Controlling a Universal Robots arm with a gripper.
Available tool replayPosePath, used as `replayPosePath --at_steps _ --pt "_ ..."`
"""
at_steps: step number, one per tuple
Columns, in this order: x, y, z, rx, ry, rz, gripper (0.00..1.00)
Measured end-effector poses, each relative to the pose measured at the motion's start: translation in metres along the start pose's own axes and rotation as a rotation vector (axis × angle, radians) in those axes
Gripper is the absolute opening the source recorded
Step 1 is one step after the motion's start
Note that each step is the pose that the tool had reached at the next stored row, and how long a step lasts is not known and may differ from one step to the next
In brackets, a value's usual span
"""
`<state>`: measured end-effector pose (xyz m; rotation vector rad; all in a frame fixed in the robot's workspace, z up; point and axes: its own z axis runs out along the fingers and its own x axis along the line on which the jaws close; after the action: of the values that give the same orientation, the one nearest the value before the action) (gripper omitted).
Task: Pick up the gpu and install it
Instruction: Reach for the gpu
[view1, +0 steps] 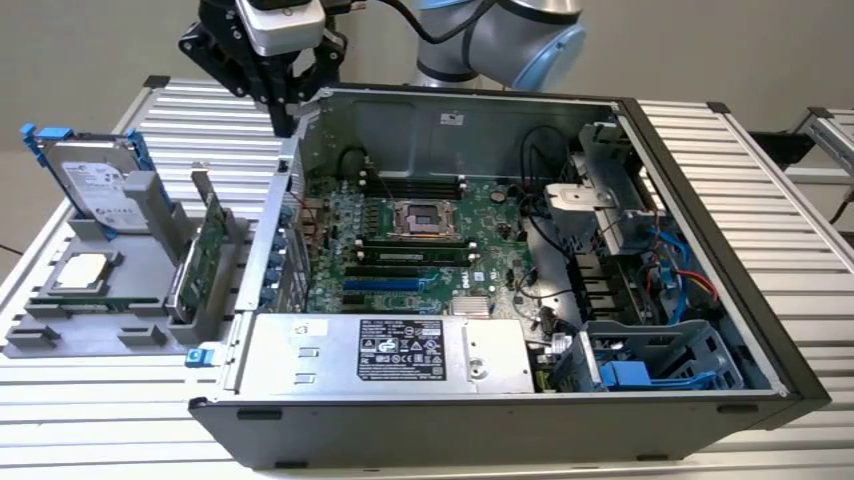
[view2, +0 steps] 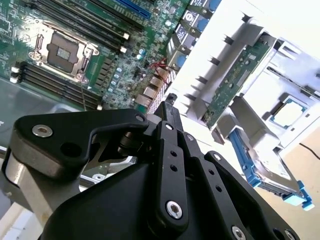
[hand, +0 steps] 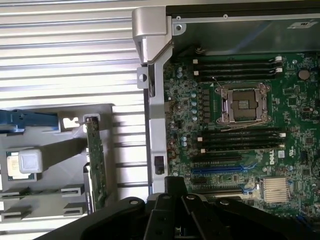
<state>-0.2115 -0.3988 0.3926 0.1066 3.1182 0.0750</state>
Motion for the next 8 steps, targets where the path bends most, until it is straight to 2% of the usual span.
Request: replayPosePath --at_steps 8 --pt "0.0068 -0.0005 -0.0002 0.0000 0.0000 0.000 0.00"
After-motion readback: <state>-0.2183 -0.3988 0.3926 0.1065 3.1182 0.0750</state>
